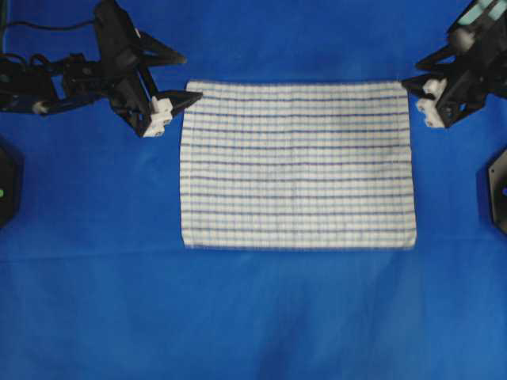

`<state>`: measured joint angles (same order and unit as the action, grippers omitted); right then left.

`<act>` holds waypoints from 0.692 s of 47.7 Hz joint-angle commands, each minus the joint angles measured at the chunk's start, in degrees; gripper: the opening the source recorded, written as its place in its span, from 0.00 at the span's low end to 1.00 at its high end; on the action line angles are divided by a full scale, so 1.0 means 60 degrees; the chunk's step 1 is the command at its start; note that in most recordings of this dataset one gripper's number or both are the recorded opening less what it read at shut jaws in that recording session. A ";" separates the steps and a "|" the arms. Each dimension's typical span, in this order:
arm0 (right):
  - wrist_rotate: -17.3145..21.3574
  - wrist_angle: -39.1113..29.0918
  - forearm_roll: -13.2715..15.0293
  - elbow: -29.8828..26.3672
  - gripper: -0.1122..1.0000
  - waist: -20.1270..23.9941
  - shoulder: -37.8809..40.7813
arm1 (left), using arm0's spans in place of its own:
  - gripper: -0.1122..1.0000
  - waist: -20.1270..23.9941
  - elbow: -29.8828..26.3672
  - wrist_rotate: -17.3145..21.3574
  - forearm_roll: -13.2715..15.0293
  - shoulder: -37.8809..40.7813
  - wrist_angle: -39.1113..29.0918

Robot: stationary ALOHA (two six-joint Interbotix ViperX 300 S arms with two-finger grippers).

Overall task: Fold the blue towel.
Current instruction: 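Move both grippers toward the towel's top corners, then grasp the top-left and top-right corners of the striped towel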

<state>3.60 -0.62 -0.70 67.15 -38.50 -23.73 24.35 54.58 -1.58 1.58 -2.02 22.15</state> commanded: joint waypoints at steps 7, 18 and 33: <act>0.0000 0.1055 -0.0015 -0.0190 0.61 -0.0352 0.1538 | 0.87 0.0483 -0.0293 0.0000 0.0015 0.1025 0.0322; -0.0029 0.1362 -0.0015 -0.0278 0.61 -0.0483 0.2520 | 0.87 0.0557 -0.0615 0.0000 0.0015 0.2109 0.0835; -0.0059 0.1655 0.0000 -0.0278 0.47 -0.0527 0.2915 | 0.70 0.0615 -0.0806 0.0000 0.0029 0.2607 0.0425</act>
<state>3.43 9.05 -0.79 65.92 -41.48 -6.24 28.13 50.10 -1.41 1.67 13.80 26.02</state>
